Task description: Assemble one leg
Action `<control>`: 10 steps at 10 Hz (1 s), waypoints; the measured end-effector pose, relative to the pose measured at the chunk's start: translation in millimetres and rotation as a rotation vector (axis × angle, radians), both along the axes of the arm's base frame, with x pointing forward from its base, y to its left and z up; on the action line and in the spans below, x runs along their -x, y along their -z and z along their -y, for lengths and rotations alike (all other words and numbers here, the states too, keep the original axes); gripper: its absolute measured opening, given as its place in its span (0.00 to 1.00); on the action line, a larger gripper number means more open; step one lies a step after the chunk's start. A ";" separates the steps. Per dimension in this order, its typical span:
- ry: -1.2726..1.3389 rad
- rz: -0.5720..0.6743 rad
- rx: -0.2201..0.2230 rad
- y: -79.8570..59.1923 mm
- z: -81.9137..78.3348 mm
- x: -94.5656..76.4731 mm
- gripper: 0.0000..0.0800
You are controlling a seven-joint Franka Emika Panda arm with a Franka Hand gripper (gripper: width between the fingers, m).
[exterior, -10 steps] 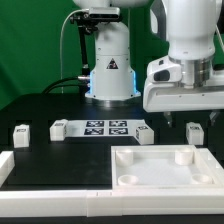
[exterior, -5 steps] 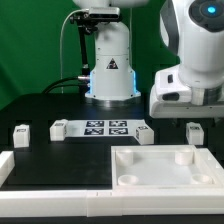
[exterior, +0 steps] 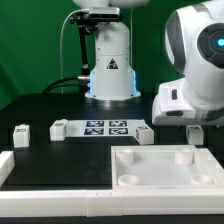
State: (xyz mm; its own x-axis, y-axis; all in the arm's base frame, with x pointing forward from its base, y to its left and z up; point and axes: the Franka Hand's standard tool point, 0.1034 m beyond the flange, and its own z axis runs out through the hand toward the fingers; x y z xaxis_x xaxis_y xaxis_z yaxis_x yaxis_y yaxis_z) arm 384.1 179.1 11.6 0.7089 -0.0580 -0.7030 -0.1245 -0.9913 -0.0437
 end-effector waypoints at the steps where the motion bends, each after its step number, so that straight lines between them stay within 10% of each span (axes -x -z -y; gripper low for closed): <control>1: 0.003 0.001 0.003 2.2 1.6 2.0 0.81; 5: 0.009 -0.001 0.010 2.9 3.5 2.6 0.69; 7: 0.009 -0.001 0.009 2.8 3.5 2.5 0.36; 10: 0.009 -0.001 0.009 2.9 3.5 2.6 0.36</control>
Offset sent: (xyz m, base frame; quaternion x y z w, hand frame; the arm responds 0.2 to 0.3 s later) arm 0.0000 -0.0046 0.0010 -0.0245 0.0021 0.0249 0.9994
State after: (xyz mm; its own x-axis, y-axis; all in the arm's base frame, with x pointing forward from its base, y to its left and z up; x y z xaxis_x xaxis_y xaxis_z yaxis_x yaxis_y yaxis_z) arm 381.5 175.6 8.7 0.7074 -0.0712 -0.7032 -0.1336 -0.9904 -0.0342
